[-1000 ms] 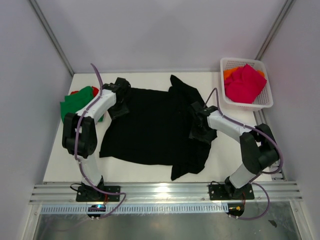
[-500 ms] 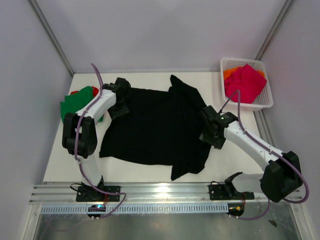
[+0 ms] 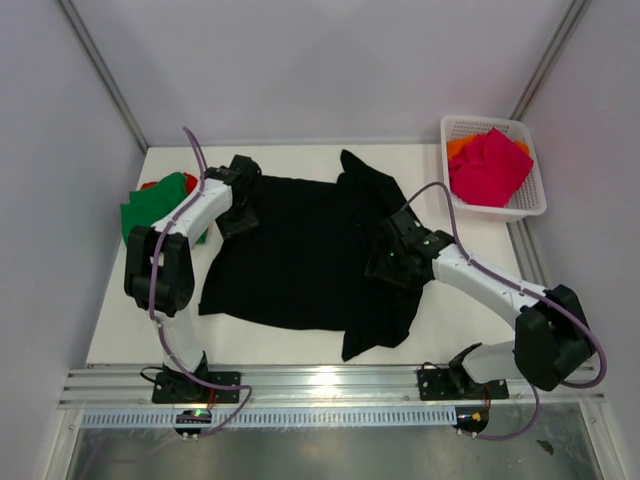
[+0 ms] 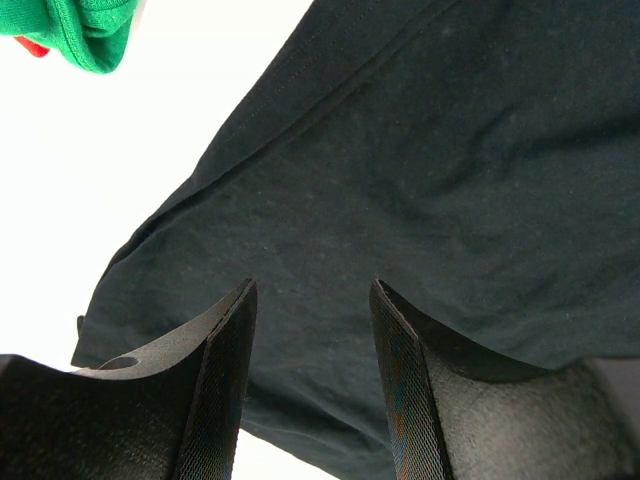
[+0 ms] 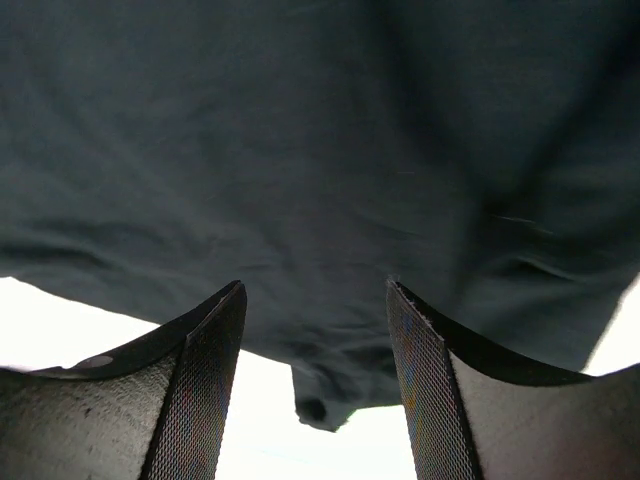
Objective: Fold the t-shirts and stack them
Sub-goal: Flatten out the tshirt
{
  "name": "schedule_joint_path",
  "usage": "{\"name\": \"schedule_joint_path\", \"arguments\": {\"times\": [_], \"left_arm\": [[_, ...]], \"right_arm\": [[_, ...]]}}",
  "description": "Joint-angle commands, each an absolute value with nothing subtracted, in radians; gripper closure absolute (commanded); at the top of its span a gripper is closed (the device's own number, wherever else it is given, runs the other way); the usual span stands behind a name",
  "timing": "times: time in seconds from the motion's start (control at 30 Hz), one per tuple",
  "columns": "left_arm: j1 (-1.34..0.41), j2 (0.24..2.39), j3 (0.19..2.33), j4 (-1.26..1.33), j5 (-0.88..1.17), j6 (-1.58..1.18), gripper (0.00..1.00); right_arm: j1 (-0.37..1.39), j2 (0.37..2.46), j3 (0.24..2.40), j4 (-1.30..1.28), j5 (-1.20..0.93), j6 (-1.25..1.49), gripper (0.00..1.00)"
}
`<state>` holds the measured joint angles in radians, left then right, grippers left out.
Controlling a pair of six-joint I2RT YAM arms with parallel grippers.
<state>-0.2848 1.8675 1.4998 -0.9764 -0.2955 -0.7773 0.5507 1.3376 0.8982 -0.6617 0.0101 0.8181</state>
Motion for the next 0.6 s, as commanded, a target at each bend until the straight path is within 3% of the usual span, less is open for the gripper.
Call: {"name": "schedule_joint_path", "arguments": {"times": [0.0, 0.17, 0.37, 0.57], "left_arm": [[-0.282, 1.832, 1.505, -0.953, -0.301, -0.767, 0.49], [-0.282, 1.821, 1.500, -0.960, -0.328, -0.756, 0.49], [-0.284, 1.824, 1.497, -0.962, -0.322, -0.756, 0.49], [-0.282, 1.833, 1.494, -0.956, -0.305, -0.761, 0.48]], "right_arm": [[0.580, 1.382, 0.884, -0.536, -0.072, 0.798, 0.37], [0.597, 1.417, 0.844, -0.593, -0.045, 0.833, 0.38], [0.595, 1.359, 0.812, -0.837, 0.121, 0.972, 0.38], [0.595, 1.143, 0.798, -1.093, 0.280, 1.245, 0.38]]}}
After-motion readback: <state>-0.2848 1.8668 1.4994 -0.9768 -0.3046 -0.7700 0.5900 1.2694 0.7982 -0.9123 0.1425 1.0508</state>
